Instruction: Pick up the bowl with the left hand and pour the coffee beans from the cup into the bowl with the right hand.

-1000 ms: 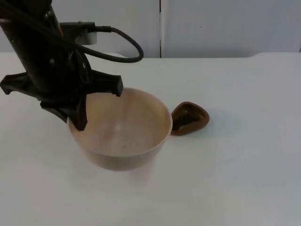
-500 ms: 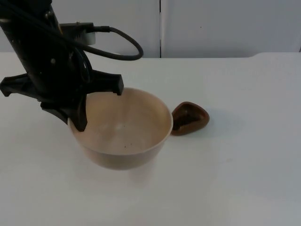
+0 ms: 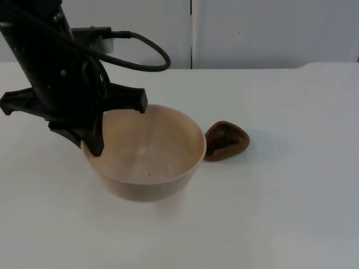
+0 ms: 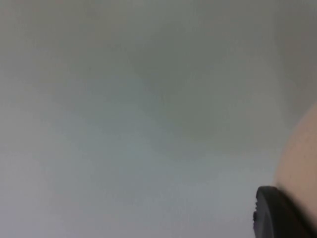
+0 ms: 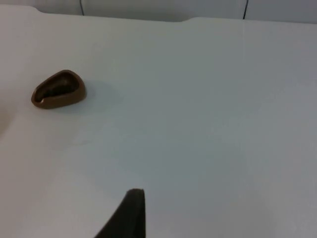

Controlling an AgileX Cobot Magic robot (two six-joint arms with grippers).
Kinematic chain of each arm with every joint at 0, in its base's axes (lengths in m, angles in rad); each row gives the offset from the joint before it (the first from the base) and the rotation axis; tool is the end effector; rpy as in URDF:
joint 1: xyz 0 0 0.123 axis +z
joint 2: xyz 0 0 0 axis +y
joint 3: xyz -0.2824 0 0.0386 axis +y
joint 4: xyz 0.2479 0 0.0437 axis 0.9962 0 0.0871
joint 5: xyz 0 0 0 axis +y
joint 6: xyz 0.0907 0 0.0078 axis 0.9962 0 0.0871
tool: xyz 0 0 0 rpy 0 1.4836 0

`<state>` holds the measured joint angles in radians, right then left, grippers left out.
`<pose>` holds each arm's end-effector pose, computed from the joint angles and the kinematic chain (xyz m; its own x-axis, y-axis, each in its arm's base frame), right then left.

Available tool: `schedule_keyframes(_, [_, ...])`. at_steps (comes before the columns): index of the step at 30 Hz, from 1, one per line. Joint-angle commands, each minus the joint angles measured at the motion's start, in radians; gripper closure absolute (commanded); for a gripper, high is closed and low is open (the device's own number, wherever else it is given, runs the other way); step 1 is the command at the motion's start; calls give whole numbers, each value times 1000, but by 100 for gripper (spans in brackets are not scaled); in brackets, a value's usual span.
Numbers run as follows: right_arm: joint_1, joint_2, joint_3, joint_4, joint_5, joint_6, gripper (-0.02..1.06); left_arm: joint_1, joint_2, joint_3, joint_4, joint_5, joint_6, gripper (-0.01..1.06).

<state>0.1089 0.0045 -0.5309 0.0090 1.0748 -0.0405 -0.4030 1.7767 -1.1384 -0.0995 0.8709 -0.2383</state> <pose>-0.0084 -0.0002 0.2846 -0.4379 -0.0843 -0.8951 -0.1317 0.9909 -0.0289 0.3047 -0.1374 0.1892 -0.9877 0.0982 -0.1214 0.1124 0.9868 -0.1166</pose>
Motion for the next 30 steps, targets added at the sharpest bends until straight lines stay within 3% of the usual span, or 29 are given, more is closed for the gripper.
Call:
schedule_keyframes(1, [-6, 19, -30, -3, -39, 0, -1, -5, -12, -9, -13, 7, -6, 105])
schedule_keyframes(9, [-6, 281, -163, -9, -150, 0, -1, -5, -12, -9, -15, 7, -6, 105])
schedule_keyframes(13, [-6, 518, -272, -9, -221, 2, -1, -5, -12, -9, -15, 7, -6, 105])
schedule_keyframes(30, [-6, 1088, -565, 75, -247, -17, -1, -5, -12, -9, -19, 5, -9, 105])
